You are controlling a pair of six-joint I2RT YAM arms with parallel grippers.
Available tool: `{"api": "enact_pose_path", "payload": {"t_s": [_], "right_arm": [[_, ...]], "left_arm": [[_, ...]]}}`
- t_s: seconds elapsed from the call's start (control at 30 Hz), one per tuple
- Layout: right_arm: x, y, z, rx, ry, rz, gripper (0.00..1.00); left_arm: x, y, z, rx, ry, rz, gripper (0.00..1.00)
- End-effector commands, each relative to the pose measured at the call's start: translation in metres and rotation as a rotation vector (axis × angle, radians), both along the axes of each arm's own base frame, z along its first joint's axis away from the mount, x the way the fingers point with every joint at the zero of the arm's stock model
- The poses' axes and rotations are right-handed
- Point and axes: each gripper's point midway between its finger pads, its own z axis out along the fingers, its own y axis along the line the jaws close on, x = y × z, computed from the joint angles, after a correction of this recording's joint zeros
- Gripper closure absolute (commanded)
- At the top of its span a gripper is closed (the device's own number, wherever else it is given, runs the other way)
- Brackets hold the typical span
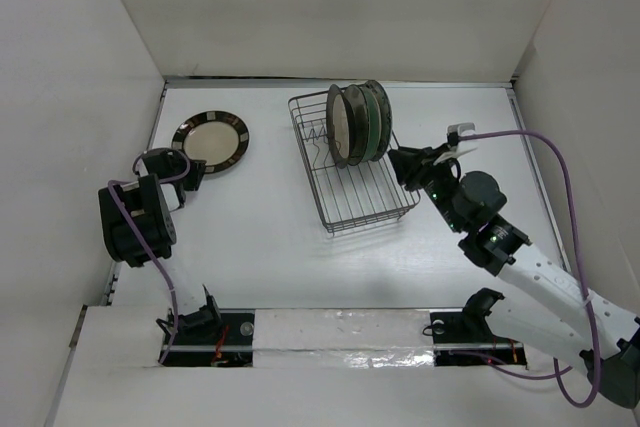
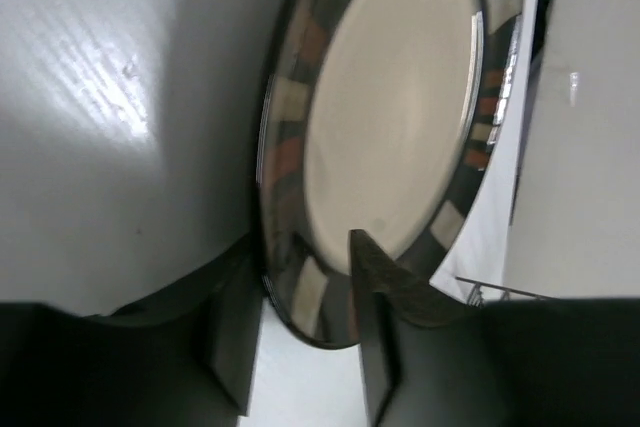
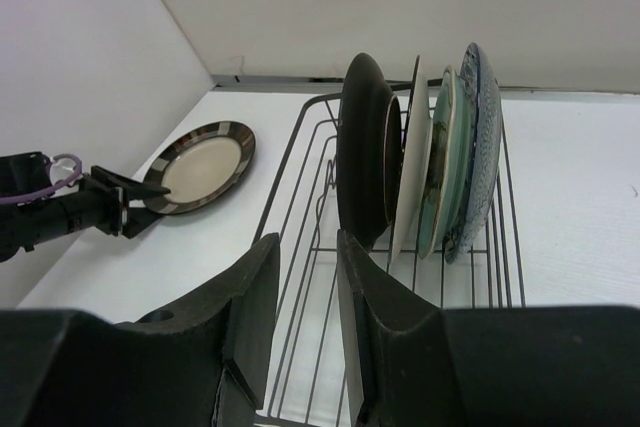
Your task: Load the plates into the dish rack
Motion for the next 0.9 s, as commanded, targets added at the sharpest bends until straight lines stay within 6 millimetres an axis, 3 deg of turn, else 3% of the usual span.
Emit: {"api": "enact_pose_path", "payload": {"t_s": [0.0,0.03,0.2,0.23,0.4,0.47,0.53,0.57,0.63,0.67,0.77,0.87], "right_arm": [[-0.002,-0.006,0.016,0.052,-0.043,-0.016,0.65],[-0.003,-0.006,0.017,0.054,-0.046,-0.013,0.66],[-0.004,-0.007,0.017,0.058,-0.047,-0.012,0.67],[-0.004,-0.007,0.017,0.06,-0.048,-0.014,0.67],[0.0,-0.005,0.012,0.057,-0.041,-0.018,0.66],[0.001,-0.002,0.01,0.05,-0.036,-0.008,0.65],[0.002,0.001,0.008,0.042,-0.032,0.0,0.56],[0.002,0.001,0.008,0.035,-0.033,0.0,0.53],[0.002,0.001,0.01,0.04,-0.039,0.003,0.45],[0.001,0.001,0.01,0.038,-0.042,0.008,0.43],[-0.008,0.014,0.015,0.028,-0.068,0.086,0.35],[-0.013,0.029,0.019,0.023,-0.086,0.152,0.29]], "left_arm": [[0.001,0.002,0.004,0.022,-0.021,0.025,0.69],[-0.001,0.001,0.004,0.024,-0.038,0.026,0.76],[-0.005,-0.002,0.01,0.022,-0.081,0.025,0.9],[-0.007,-0.004,0.01,0.02,-0.098,0.022,0.97],[-0.013,0.001,0.034,0.042,-0.225,0.016,1.0],[-0.011,-0.001,0.064,0.059,-0.315,-0.016,1.0],[-0.01,-0.005,0.087,0.08,-0.367,-0.051,1.0],[-0.009,-0.008,0.109,0.1,-0.417,-0.074,1.0],[-0.013,-0.014,0.124,0.143,-0.423,-0.124,1.0],[-0.016,-0.015,0.148,0.193,-0.467,-0.142,1.0],[-0.027,-0.016,0.17,0.263,-0.503,-0.143,1.0],[-0.037,-0.033,0.183,0.211,-0.571,-0.157,1.0]]}}
